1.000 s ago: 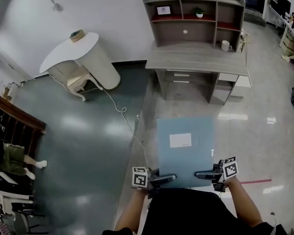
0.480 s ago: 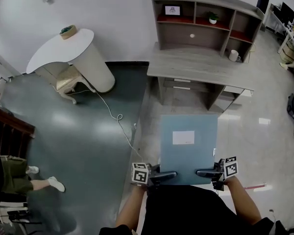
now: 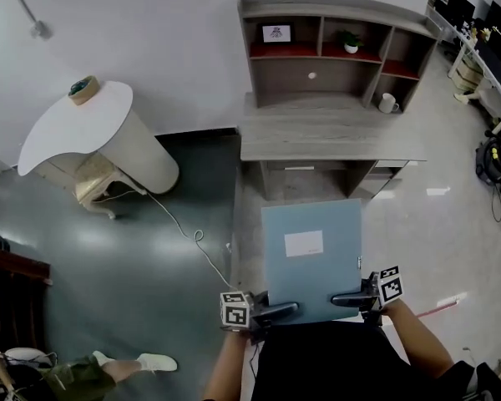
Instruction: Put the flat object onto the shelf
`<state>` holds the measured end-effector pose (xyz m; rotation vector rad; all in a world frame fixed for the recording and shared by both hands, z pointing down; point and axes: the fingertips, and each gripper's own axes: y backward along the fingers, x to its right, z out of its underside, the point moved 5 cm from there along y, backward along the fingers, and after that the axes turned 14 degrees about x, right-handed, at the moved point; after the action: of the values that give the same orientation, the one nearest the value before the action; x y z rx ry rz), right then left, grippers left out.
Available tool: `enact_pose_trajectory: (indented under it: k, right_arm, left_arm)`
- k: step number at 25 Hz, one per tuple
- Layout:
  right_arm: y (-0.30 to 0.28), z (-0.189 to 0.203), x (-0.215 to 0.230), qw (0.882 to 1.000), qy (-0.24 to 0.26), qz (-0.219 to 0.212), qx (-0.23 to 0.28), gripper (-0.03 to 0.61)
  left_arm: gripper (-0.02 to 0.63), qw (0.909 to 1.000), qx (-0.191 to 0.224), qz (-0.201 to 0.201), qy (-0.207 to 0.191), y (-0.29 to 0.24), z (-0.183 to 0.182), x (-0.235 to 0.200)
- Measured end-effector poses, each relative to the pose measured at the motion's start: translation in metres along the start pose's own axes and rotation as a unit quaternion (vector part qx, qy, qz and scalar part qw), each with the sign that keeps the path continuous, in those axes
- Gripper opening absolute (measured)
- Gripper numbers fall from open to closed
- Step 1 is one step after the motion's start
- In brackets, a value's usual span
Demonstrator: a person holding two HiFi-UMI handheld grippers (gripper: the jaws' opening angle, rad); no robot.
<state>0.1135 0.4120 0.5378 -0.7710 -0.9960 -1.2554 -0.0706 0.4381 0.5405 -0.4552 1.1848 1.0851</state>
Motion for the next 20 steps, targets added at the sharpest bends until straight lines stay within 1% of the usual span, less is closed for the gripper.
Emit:
enact_pose_trajectory:
  k: [2, 4, 6, 10, 15, 20]
  right_arm:
    - [-0.019, -0.012, 0.005, 1.000, 0.005, 0.002, 0.001, 0.275]
    - [-0.035, -0.020, 0.009, 1.000, 0.004, 0.008, 0.002, 0.275]
    - [-0.045, -0.026, 0.010, 1.000, 0.006, 0.017, 0.003, 0.275]
    - [-0.060, -0.037, 0.011, 0.999, 0.021, 0.025, 0.012, 0.275]
    - [-0.077, -0.048, 0.020, 1.000, 0.009, 0.024, 0.009, 0.275]
    - [-0.087, -0.060, 0.027, 1.000, 0.008, 0.014, -0.001, 0.275]
  left_arm:
    - [0.285, 1.0000, -0.001, 0.003, -0.003, 0.007, -0.022, -0.007]
    - [0.285, 0.9999, -0.006, 0.008, 0.001, 0.012, -0.039, -0.014]
    - [0.285, 0.9997, -0.014, 0.018, 0.004, 0.015, -0.052, -0.019]
    - [0.285, 0.9993, -0.021, 0.032, -0.003, 0.017, -0.073, -0.023]
    - [0.285, 0.9998, -0.013, 0.018, 0.002, 0.023, -0.092, -0.031]
    - [0.285, 1.0000, 0.000, 0.007, -0.005, 0.026, -0.103, -0.036]
